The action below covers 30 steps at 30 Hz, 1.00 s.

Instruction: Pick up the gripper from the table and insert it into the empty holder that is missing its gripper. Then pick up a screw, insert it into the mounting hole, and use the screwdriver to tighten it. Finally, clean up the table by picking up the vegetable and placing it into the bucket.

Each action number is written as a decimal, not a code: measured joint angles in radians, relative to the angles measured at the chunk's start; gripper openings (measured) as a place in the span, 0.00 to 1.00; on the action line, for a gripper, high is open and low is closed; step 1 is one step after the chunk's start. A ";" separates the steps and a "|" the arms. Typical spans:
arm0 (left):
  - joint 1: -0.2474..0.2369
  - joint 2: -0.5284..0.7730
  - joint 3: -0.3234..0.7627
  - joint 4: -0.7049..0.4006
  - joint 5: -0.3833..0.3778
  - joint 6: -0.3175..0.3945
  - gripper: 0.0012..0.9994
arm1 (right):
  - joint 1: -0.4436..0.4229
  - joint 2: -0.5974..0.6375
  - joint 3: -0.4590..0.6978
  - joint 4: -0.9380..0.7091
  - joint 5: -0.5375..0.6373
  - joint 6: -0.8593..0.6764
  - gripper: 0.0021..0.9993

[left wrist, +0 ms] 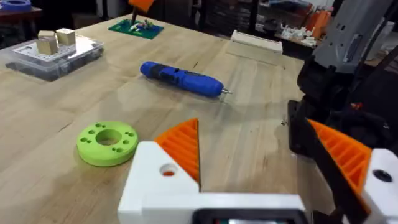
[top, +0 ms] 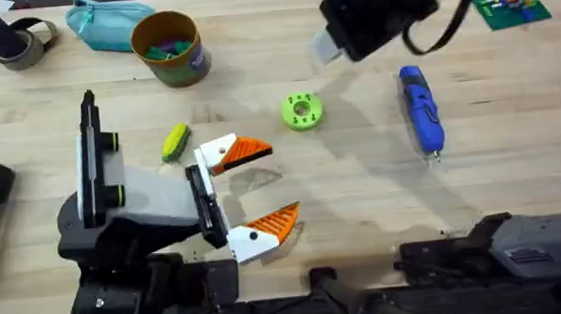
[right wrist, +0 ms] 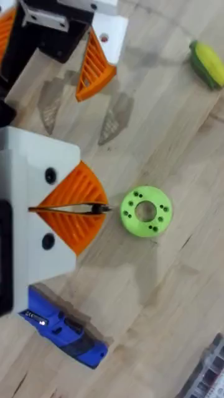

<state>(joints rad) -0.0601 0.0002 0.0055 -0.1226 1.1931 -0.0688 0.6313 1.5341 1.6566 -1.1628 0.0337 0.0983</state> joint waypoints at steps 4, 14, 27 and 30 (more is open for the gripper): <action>0.000 0.000 0.000 0.000 0.000 0.000 0.99 | 0.014 0.007 0.083 -0.071 -0.005 -0.025 0.00; 0.000 0.000 0.000 0.000 0.000 0.000 0.99 | 0.099 0.128 0.306 -0.194 -0.124 -0.111 0.00; 0.000 0.000 0.000 0.000 0.000 0.000 0.99 | 0.287 0.152 0.321 -0.192 -0.173 -0.182 0.00; 0.000 0.000 0.000 0.000 0.000 0.000 0.99 | 0.296 0.152 0.321 -0.192 -0.174 -0.187 0.00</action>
